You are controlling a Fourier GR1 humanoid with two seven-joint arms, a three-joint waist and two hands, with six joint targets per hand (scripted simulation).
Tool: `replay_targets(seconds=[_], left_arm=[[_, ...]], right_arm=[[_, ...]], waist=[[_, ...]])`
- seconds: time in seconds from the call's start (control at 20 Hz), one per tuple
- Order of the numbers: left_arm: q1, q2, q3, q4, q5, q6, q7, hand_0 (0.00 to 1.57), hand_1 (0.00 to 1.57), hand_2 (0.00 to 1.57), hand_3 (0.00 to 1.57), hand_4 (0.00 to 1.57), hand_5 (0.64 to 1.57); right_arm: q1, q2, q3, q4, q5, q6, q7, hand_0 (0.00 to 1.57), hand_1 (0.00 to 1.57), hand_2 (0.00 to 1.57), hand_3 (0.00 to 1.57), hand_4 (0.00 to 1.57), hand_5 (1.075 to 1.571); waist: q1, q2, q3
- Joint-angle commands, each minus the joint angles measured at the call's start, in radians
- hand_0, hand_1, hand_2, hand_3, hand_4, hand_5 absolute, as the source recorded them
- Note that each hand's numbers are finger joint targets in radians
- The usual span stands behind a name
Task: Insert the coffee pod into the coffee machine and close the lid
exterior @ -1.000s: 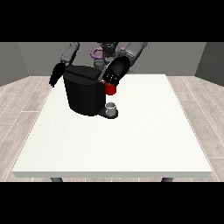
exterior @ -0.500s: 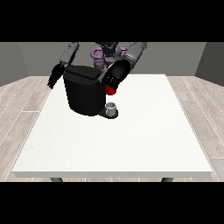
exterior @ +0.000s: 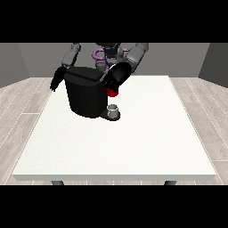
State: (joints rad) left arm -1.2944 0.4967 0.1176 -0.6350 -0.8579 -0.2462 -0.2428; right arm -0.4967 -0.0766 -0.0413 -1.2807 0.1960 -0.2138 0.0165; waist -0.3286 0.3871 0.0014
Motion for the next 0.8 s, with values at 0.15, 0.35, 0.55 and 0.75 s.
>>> replay_targets(seconds=[0.15,0.35,0.55,0.75], left_arm=[[0.026,0.005,-0.025,-0.001,-0.043,0.073,-0.053,1.00,1.00,1.02,0.72,0.00,1.571],[-0.002,0.002,-0.044,-0.008,-0.074,0.080,-0.030,0.51,0.51,0.78,0.60,0.00,1.571],[-0.033,0.040,-0.033,0.003,-0.082,0.071,-0.032,0.00,0.00,0.62,0.49,0.00,1.571],[-0.003,0.038,-0.025,0.026,-0.085,0.100,-0.049,0.00,0.00,0.53,0.44,0.00,1.571]], right_arm=[[-0.033,-0.049,-0.029,-0.006,-0.012,0.027,0.010,0.00,0.00,0.00,0.00,0.09,1.571],[-0.047,-0.014,-0.013,0.021,0.013,-0.012,0.023,0.00,0.00,0.00,0.00,0.15,1.571],[-0.064,-0.010,-0.019,0.023,0.011,-0.020,0.012,0.00,0.00,0.00,0.00,0.00,1.571],[-0.041,0.003,0.017,-0.017,0.022,-0.005,0.060,0.00,0.00,0.00,0.00,0.15,1.571]], waist=[[0.002,0.023,-0.0013],[0.015,0.020,-0.0012],[0.015,0.042,-0.0010],[0.001,0.012,-0.0015]])
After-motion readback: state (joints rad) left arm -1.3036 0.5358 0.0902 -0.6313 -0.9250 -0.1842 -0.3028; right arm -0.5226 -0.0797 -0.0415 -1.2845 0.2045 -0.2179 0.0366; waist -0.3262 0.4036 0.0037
